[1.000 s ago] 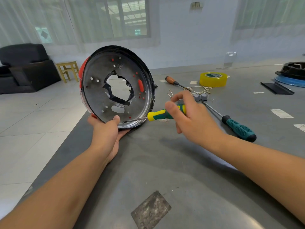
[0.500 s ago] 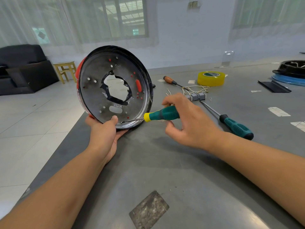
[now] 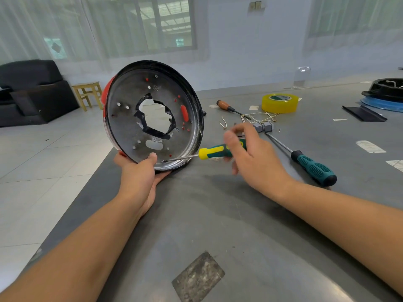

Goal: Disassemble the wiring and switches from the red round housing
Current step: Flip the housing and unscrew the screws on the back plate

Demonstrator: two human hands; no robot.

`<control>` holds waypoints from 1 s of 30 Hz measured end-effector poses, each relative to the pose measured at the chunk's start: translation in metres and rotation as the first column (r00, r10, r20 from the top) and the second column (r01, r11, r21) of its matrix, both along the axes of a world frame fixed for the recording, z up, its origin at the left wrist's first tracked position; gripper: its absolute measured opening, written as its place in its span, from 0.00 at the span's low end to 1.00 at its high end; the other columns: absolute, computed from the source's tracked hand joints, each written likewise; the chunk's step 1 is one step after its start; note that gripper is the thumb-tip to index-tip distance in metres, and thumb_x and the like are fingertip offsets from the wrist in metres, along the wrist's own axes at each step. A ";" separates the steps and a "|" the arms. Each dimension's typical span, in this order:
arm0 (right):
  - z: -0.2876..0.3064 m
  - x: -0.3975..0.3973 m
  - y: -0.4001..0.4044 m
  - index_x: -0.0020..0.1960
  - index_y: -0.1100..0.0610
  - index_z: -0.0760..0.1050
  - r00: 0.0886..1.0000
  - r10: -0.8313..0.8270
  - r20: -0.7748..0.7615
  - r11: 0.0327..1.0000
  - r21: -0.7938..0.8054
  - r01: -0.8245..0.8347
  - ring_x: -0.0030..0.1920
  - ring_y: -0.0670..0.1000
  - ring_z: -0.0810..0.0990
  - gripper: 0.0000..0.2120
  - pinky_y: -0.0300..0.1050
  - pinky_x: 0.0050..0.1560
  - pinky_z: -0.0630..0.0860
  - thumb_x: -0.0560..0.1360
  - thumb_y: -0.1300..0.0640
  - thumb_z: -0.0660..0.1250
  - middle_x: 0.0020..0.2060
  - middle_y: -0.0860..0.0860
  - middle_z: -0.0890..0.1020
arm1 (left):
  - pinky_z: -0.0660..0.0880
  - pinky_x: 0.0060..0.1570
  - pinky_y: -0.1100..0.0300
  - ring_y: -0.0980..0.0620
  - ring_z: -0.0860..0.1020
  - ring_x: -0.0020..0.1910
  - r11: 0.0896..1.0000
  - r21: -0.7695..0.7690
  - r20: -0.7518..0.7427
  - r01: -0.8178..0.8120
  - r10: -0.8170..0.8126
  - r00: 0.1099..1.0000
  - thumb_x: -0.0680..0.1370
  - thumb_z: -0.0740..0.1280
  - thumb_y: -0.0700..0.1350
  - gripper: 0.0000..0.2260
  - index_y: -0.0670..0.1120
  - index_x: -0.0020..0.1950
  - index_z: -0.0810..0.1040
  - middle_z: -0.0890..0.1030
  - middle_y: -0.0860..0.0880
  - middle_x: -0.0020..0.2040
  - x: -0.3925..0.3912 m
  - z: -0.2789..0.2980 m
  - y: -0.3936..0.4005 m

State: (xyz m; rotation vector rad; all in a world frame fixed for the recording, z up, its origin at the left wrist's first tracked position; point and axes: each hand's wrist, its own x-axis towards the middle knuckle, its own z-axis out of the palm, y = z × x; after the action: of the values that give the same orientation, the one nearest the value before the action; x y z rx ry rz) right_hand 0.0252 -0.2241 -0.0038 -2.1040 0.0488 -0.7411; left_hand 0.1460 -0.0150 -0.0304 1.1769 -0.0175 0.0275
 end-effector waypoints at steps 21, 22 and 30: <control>-0.008 0.004 -0.023 0.58 0.52 0.81 0.981 0.179 0.078 0.877 -0.463 -0.123 0.51 0.47 0.77 0.14 0.36 0.54 0.74 0.75 0.63 0.73 0.54 0.49 0.77 | 0.86 0.47 0.44 0.46 0.83 0.61 1.000 -0.030 0.004 -0.006 0.007 1.000 0.84 0.63 0.31 0.23 0.53 0.71 0.63 0.76 0.50 0.69 0.002 -0.002 -0.001; -0.007 0.005 -0.025 0.60 0.51 0.80 0.985 0.162 0.052 0.867 -0.485 -0.117 0.52 0.47 0.77 0.16 0.39 0.55 0.75 0.75 0.63 0.73 0.55 0.48 0.78 | 0.86 0.47 0.43 0.46 0.83 0.61 1.000 -0.030 0.004 -0.006 0.007 1.000 0.84 0.63 0.31 0.23 0.53 0.71 0.63 0.76 0.50 0.69 0.002 -0.002 -0.001; -0.009 0.005 -0.026 0.71 0.39 0.69 0.980 -0.133 -0.147 0.596 -0.802 -0.039 0.57 0.54 0.79 0.22 0.50 0.44 0.77 0.79 0.51 0.63 0.60 0.44 0.78 | 0.86 0.48 0.42 0.46 0.83 0.61 1.000 -0.022 0.025 0.022 -0.021 0.999 0.84 0.64 0.32 0.22 0.54 0.71 0.64 0.77 0.51 0.68 0.000 -0.002 -0.002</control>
State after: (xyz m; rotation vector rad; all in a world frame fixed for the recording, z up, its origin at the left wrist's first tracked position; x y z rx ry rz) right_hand 0.0301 -0.2506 -0.0128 -3.0693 -0.1629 -0.6413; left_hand 0.1456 -0.0166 -0.0320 1.1544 -0.0514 0.0232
